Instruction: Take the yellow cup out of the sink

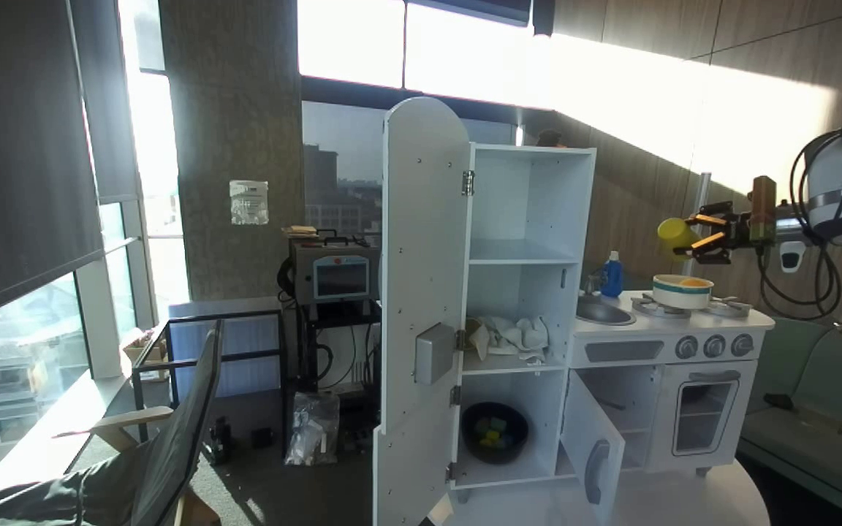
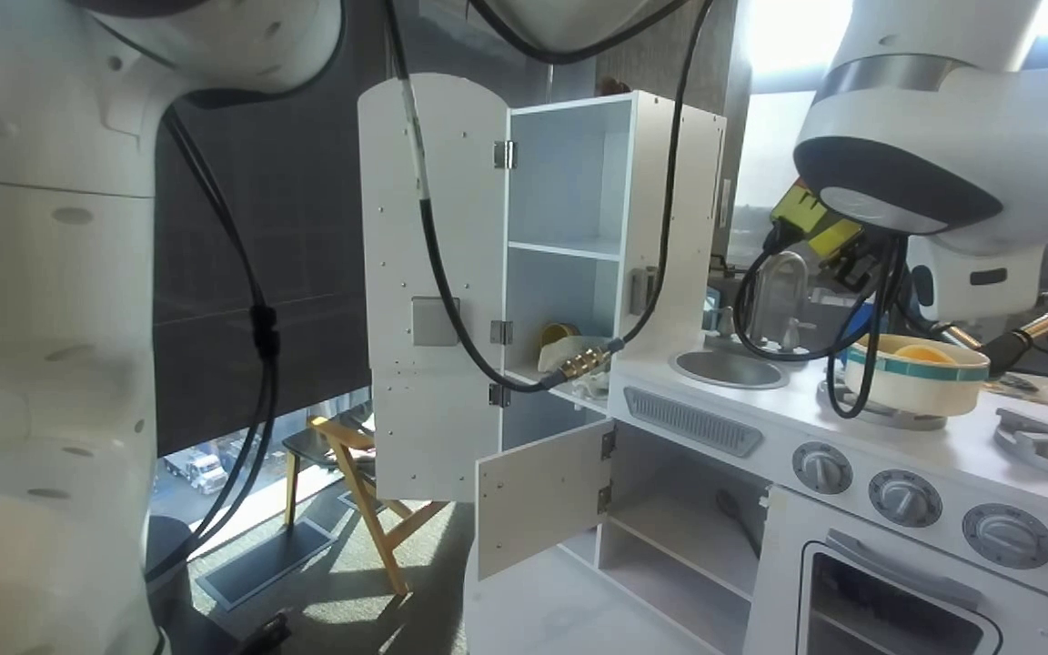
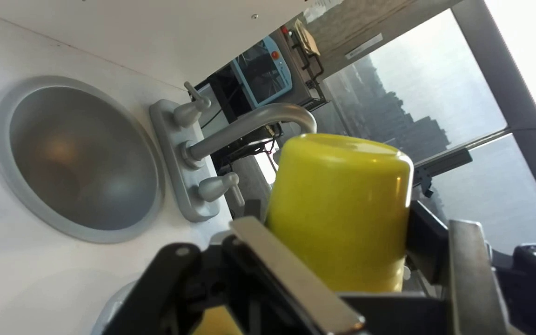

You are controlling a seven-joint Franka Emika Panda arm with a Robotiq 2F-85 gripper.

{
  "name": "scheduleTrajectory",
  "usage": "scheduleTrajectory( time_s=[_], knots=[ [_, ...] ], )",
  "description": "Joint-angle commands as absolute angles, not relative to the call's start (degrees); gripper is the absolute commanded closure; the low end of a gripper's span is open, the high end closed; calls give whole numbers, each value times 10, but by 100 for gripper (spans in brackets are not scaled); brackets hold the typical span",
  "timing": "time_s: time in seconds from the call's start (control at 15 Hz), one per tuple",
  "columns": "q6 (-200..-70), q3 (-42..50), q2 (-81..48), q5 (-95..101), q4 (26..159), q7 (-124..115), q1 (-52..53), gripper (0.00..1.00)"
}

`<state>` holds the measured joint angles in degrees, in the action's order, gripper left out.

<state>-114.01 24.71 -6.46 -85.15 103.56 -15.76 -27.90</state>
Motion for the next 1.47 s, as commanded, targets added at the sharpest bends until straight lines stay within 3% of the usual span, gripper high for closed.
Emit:
scheduleTrajectory(
  time_s=[0.0,0.4,0.87,1.13,1.4],
  knots=[
    [-1122,250,-73,-892,1021,-142,-284,50],
    [-1104,253,-80,-864,1011,-280,-285,50],
    [-1178,248,-89,-898,1007,-138,-279,50],
    [-1154,251,-95,-826,1005,-209,-279,50],
    [-1246,251,-89,-727,1013,-165,-263,50]
  ],
)
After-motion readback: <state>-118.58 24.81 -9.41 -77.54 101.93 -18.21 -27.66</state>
